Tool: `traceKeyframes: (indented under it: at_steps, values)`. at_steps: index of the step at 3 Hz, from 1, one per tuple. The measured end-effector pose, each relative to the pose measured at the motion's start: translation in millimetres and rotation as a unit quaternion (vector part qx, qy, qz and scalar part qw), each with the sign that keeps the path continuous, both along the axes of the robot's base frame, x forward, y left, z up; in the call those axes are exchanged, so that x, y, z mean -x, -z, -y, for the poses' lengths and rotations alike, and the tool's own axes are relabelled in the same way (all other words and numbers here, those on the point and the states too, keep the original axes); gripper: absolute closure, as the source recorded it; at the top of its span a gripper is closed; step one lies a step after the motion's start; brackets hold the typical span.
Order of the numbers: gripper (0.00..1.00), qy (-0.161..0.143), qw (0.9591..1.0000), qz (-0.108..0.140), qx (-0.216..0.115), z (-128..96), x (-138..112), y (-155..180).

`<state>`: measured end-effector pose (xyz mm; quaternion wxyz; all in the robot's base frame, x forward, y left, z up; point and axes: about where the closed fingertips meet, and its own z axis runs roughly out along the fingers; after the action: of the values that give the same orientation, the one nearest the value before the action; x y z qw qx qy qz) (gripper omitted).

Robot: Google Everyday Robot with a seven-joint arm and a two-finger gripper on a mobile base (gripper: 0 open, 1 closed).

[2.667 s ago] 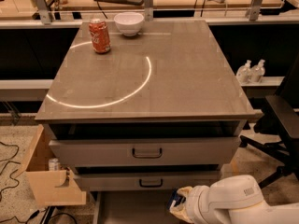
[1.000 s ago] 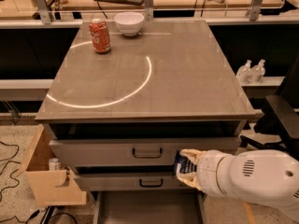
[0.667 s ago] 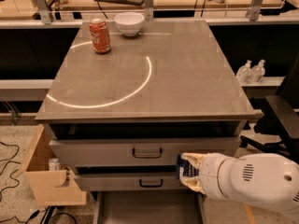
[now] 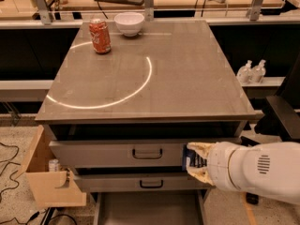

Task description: Pick rxbar blueberry from bottom drawer and place on counter

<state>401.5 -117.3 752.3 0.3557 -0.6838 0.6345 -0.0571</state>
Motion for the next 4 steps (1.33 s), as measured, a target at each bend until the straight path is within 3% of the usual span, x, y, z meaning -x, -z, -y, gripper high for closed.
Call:
traceKeyframes:
  at_steps: [1, 2, 3, 4]
  values:
    - [1.00, -0.038, 0.9974, 0.035, 0.049, 3.4, -5.7, -57.5]
    - [1.00, -0.080, 0.9891, 0.058, 0.109, 6.6, -19.2, -105.5]
    - [1.00, -0.114, 0.9824, 0.056, 0.137, 4.5, -42.8, -131.5]
    - [1.00, -0.138, 0.9808, 0.035, 0.133, 3.4, -75.8, -144.1]
